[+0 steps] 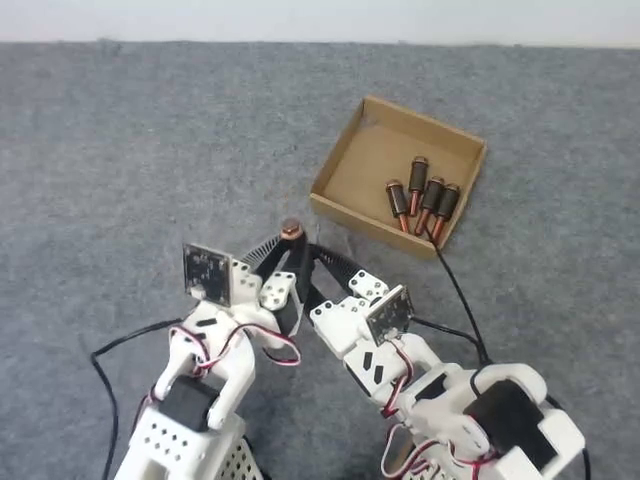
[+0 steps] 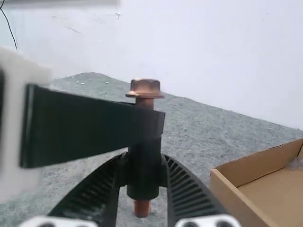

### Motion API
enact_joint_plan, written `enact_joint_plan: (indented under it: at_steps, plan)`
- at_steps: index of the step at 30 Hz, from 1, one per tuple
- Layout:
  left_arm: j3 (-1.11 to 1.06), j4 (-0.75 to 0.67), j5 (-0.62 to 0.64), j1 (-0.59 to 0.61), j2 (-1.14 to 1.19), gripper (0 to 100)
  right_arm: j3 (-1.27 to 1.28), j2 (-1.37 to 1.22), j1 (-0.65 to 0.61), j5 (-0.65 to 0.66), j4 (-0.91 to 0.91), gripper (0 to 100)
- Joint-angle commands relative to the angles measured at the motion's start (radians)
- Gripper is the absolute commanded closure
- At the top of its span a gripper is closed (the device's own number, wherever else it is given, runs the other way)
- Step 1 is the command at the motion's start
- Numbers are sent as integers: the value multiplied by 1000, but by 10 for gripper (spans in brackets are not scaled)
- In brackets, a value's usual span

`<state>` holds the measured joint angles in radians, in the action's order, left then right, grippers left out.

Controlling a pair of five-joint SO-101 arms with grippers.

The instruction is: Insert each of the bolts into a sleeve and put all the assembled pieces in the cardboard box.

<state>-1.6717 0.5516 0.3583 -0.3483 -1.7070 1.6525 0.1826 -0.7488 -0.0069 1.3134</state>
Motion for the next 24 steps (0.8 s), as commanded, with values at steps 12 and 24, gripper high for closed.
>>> enact_joint_plan:
  at_steps: [12, 24]
  plan:
    - [-15, 101, -3, 5, -112, 895, 17, 15, 24, 14, 7, 961]
    - [-13, 169, 64, 5, -114, 818, 17, 15, 24, 14, 7, 961]
